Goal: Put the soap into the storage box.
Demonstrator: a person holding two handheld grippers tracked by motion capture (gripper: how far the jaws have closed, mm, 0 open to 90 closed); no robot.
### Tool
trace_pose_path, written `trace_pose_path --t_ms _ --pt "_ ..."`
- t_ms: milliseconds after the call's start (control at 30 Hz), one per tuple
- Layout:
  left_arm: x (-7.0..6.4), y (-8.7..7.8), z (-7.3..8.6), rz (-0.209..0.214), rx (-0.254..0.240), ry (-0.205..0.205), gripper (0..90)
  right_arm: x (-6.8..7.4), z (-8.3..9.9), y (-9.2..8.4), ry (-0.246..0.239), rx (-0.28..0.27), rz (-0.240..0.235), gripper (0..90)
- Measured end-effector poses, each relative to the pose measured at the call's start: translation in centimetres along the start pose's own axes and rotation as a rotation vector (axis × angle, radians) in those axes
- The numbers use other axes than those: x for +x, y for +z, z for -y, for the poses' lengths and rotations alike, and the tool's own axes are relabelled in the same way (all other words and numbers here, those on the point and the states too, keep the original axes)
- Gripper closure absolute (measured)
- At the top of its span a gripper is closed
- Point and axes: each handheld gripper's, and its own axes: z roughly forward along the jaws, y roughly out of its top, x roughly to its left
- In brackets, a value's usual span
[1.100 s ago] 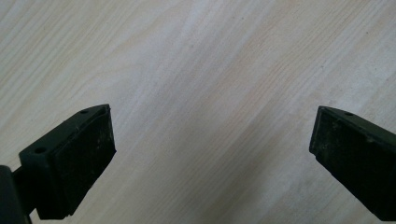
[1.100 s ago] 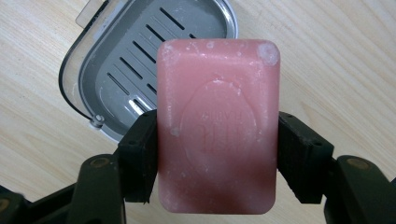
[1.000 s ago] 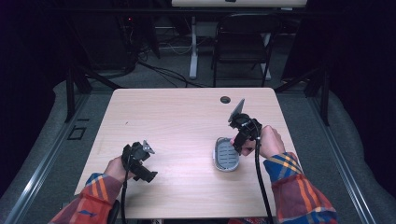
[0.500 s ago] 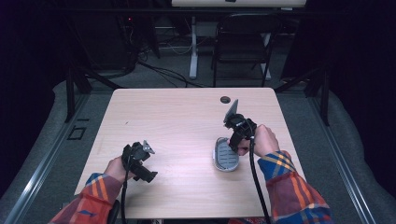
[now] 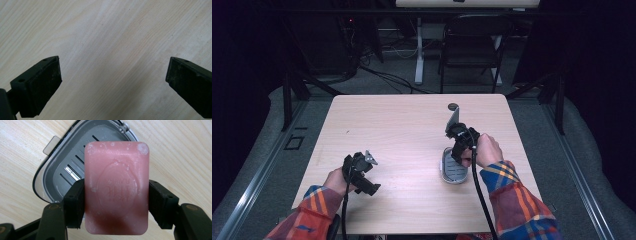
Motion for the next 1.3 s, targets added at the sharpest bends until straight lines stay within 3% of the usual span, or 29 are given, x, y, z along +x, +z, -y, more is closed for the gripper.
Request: trace_pose_path --t_ms 700,733,767,900,933,1133,1200,1267,1300 --pt "0.0 0.0 0.0 0.002 0.002 0.006 0.1 1.9 -1.5 0.9 0.017 0.018 0.024 36.9" --pt "0.0 0.0 0.0 0.002 0.002 0.006 0.1 2.1 -1.5 1.2 0.039 -0.014 0.022 36.9" --pt "0.0 0.0 0.0 0.002 0.002 0.006 0.1 2.1 -1.6 1.1 0.020 0.014 0.030 36.9" --pt "0.0 0.0 0.0 0.003 0.002 0.006 0.1 2.4 -1.8 1.3 0.045 0.017 0.035 36.8" --pt "0.0 0.0 0.0 0.003 0.000 0.004 0.1 2.4 -1.9 1.3 0.041 0.040 0.044 36.8" --pt "0.0 0.0 0.0 0.003 0.000 0.006 0.1 2.4 -2.0 1.9 0.090 0.035 0.042 36.9" --pt "0.0 0.0 0.0 0.002 -0.001 0.005 0.1 2.3 -2.0 1.8 0.081 0.047 0.037 36.8" --pt "0.0 0.0 0.0 0.000 -0.002 0.005 0.1 2.5 -1.8 2.1 0.125 -0.015 0.014 36.4" --pt "0.0 0.0 0.0 0.000 -0.002 0.005 0.1 2.5 -1.8 2.1 0.125 -0.015 0.014 36.4"
